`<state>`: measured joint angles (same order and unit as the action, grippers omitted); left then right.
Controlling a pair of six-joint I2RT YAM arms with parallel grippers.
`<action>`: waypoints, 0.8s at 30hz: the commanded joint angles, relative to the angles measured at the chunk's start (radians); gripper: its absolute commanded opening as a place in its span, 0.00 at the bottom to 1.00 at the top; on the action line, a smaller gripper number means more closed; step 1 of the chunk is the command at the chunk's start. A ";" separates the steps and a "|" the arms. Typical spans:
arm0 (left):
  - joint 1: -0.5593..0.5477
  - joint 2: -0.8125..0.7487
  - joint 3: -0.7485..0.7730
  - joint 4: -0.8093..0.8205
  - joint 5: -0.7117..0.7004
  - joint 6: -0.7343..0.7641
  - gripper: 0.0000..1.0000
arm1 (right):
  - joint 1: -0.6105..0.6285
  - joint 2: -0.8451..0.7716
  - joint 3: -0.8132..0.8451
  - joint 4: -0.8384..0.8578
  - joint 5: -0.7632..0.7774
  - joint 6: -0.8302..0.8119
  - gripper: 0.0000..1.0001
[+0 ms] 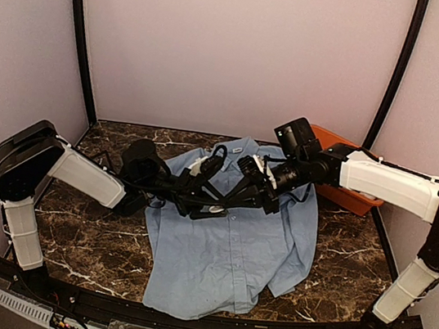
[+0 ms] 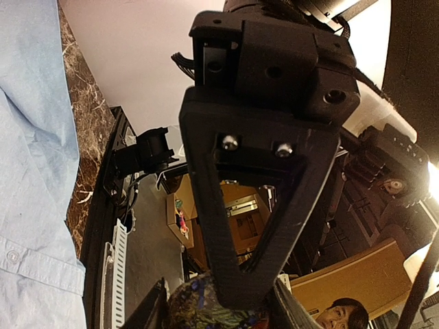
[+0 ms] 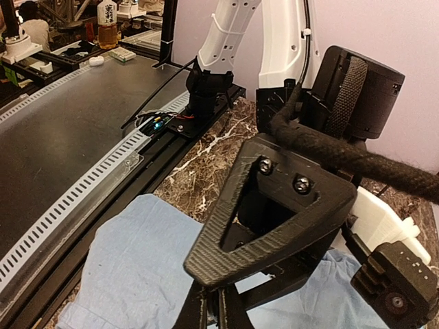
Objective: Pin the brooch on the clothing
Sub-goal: Pass from the left arm to the right
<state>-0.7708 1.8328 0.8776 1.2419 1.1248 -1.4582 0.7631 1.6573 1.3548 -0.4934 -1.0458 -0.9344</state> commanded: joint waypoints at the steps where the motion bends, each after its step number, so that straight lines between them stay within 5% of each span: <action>1: -0.006 0.000 -0.002 0.044 -0.001 0.000 0.39 | 0.014 0.017 0.033 -0.020 -0.011 -0.005 0.00; 8: -0.005 0.007 -0.001 0.085 -0.005 -0.025 0.46 | 0.014 0.021 0.035 -0.045 -0.020 -0.016 0.00; 17: 0.082 -0.061 -0.013 0.067 -0.039 -0.001 0.81 | 0.013 -0.002 0.041 -0.048 0.016 0.069 0.00; 21: 0.150 -0.197 -0.020 -0.158 -0.058 0.206 0.88 | 0.001 0.005 0.086 -0.037 0.022 0.241 0.00; 24: 0.168 -0.325 0.016 -0.669 -0.157 0.645 0.89 | -0.008 0.001 0.097 -0.004 0.025 0.413 0.00</action>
<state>-0.6178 1.6928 0.8665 1.0813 1.0630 -1.3018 0.7647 1.6600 1.4136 -0.5327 -1.0290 -0.7570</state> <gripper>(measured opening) 0.881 0.021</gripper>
